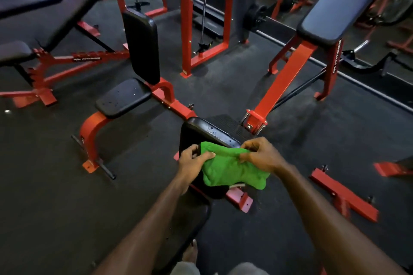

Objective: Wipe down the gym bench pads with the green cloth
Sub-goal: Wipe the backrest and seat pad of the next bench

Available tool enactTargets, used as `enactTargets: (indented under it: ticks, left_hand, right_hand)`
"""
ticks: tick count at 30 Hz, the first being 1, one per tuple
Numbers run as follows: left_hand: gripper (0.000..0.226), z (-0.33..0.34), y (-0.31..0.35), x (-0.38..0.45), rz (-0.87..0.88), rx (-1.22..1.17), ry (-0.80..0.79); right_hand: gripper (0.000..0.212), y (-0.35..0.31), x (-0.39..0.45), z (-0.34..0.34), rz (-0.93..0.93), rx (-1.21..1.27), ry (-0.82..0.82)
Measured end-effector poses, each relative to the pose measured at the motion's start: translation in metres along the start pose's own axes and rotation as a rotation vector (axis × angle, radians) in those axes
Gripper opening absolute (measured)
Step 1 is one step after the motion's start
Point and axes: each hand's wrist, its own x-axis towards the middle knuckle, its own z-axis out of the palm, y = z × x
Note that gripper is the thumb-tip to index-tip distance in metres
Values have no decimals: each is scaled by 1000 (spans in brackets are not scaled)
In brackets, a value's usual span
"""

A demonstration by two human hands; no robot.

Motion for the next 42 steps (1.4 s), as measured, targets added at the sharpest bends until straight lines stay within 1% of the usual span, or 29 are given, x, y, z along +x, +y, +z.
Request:
enactTargets:
  ticks: [3,6,8,10,11,12,15,16,19,21,23,24,25,26,27,29,30,31,32,33,34,35,37,39,42]
  left_hand:
    - [19,7,-1,10,44,-65,13]
    - [36,5,-7,23,48,-68,29]
    - [38,5,-11,31,35,-55,27]
    - [35,5,-14,36,24,-55,29]
    - [32,5,-16,36,26,-53,25]
    - [27,7,-19,38,29,-70,22]
    - [20,11,-23,38,34,-132,13]
    - [20,13,-25,39,34,-147,19]
    - [23,18,-28,39,7,-204,54]
    - [22,21,-28,37,5,-215,70]
    - [20,24,-28,36,18,-201,80]
    - [23,24,-27,37,28,-191,93]
    - [28,25,-26,40,38,-185,124]
    - [32,24,-27,46,41,-183,182]
    - [30,23,-25,53,43,-181,270]
    - [20,18,-21,70,69,-135,509]
    - [14,15,-16,78,117,-73,614]
    - [13,13,-11,87,191,-8,683]
    - [17,10,-5,97,279,59,721]
    - [23,8,0,108,346,128,725]
    - [29,6,3,120,372,195,700]
    - [31,6,5,131,358,250,644]
    - [36,9,4,149,260,320,472]
    - [40,14,-1,157,211,327,372]
    - [32,10,-8,161,250,322,339]
  right_hand:
    - [19,-9,17,-5,8,-61,83]
    - [10,-17,30,-6,15,-117,100]
    - [6,-19,36,-4,32,-159,116]
    - [10,-18,42,1,52,-193,153]
    - [11,-17,41,6,48,-207,199]
    - [14,-14,42,12,22,-233,282]
    - [26,-2,36,35,-155,-312,597]
    - [28,3,34,43,-200,-318,653]
    - [32,17,35,58,-276,-261,705]
    - [47,23,36,66,-274,-252,661]
    - [71,28,37,77,-229,-311,535]
    - [80,30,37,82,-212,-349,478]
    - [85,32,39,85,-210,-386,442]
    - [86,34,41,87,-222,-413,429]
    - [84,37,44,86,-243,-426,429]
    - [82,42,49,83,-287,-431,425]
    - [81,45,49,81,-313,-427,414]
    - [81,49,51,78,-346,-417,404]
    - [81,54,52,75,-381,-395,389]
    - [81,59,54,72,-401,-361,368]
    - [82,62,55,70,-396,-324,344]
    - [84,62,56,69,-371,-294,328]
    - [87,55,58,70,-300,-284,343]
    - [89,40,63,73,-254,-351,368]
    - [87,7,80,74,-296,-528,343]
